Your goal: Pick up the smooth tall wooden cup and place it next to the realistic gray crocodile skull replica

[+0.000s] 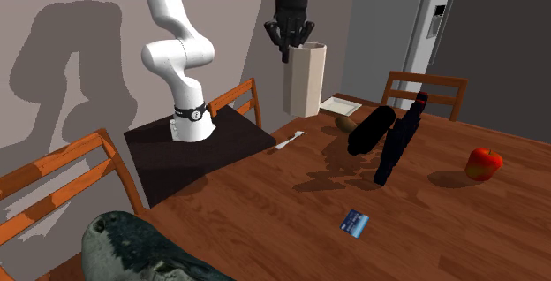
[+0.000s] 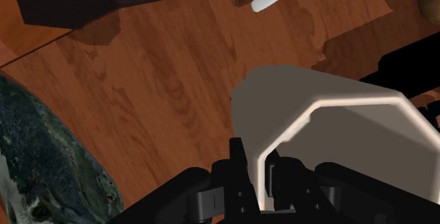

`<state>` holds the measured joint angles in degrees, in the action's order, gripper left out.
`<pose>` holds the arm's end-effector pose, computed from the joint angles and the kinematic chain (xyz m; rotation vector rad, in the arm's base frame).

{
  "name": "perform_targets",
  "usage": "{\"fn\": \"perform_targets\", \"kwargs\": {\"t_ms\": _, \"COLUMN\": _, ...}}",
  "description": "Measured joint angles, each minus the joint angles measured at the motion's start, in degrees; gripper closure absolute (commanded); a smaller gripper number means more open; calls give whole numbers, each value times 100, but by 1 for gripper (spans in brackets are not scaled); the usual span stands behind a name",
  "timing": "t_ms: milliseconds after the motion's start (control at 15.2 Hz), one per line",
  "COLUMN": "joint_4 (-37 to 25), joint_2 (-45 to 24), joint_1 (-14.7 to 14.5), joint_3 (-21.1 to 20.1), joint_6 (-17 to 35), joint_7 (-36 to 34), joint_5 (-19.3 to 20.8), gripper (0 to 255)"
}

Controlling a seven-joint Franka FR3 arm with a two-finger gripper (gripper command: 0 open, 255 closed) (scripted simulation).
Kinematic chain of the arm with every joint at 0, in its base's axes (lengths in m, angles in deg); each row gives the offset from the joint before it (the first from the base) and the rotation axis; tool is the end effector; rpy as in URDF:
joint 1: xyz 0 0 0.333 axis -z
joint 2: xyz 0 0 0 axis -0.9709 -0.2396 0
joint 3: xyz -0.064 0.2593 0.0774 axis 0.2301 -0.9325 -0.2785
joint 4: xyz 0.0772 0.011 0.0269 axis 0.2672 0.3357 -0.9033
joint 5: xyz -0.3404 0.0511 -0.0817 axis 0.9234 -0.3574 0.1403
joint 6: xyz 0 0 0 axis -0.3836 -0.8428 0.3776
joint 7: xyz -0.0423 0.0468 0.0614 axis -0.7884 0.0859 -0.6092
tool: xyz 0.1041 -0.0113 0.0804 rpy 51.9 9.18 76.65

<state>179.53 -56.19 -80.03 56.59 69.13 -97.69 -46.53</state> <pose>0.4119 0.1428 0.4926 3.1091 -0.2283 -0.0211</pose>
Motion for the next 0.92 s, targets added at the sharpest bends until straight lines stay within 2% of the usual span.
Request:
{"fn": "perform_targets", "kwargs": {"t_ms": 462, "joint_4": -119, "joint_2": -182, "joint_1": 386, "joint_3": 609, "joint_6": 51, "joint_7": 913, "joint_5": 224, "gripper": 255}}
{"fn": "perform_targets", "kwargs": {"t_ms": 660, "joint_4": -380, "joint_2": -398, "joint_1": 573, "joint_3": 881, "joint_6": 6, "joint_7": 1334, "joint_5": 327, "gripper": 255}}
{"fn": "perform_targets", "kwargs": {"t_ms": 924, "joint_4": -175, "joint_2": -446, "joint_1": 627, "joint_3": 963, "joint_6": 259, "joint_7": 1467, "joint_5": 353, "gripper": 255}}
